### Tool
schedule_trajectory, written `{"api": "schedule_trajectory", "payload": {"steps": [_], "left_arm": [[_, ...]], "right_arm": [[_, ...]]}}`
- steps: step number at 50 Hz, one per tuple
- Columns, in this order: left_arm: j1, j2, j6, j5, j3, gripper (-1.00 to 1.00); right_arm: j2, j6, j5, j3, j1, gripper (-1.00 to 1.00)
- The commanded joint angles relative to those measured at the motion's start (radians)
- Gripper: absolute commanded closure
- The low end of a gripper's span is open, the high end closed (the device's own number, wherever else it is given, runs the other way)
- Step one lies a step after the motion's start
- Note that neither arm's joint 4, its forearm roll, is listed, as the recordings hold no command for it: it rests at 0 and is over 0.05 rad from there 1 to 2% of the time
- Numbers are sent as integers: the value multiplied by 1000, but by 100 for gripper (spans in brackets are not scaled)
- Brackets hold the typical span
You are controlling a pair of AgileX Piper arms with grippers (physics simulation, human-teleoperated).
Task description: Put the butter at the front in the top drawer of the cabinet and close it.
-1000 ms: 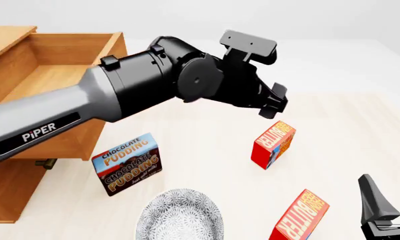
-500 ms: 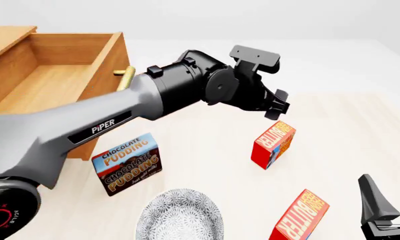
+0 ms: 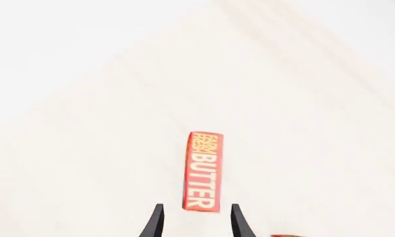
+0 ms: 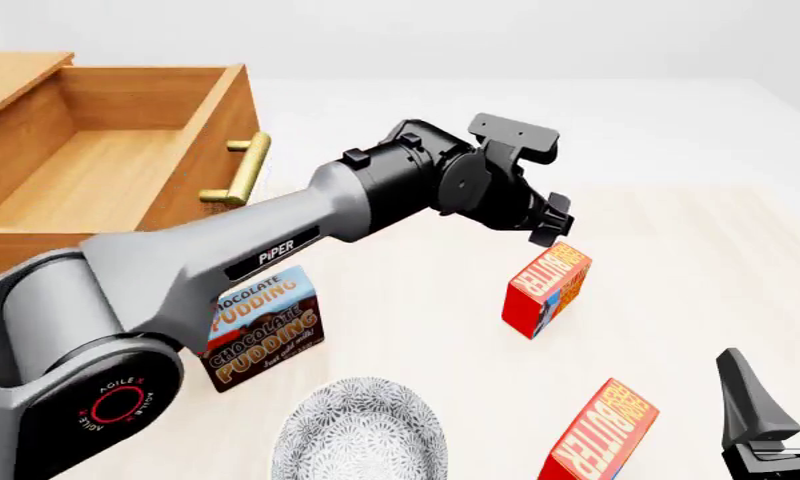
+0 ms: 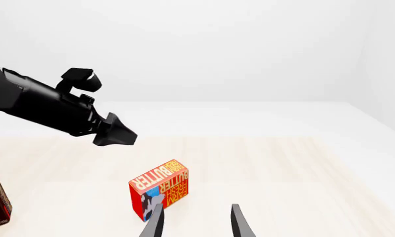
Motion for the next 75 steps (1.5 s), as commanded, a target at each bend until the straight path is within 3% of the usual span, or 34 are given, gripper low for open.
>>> {"api": "schedule_trajectory", "payload": {"steps": [1,42,75], "left_arm": [[6,68,-4,9,-52,-100],[-26,179,-63,-67,-47,-100],[-25,329,-92,-65,-147,-100]], "right_arm": [[-1,0,-1,1,0,-100],[-1,0,-1,1,0,-100],[0,0,-2,1,3,-100]]}}
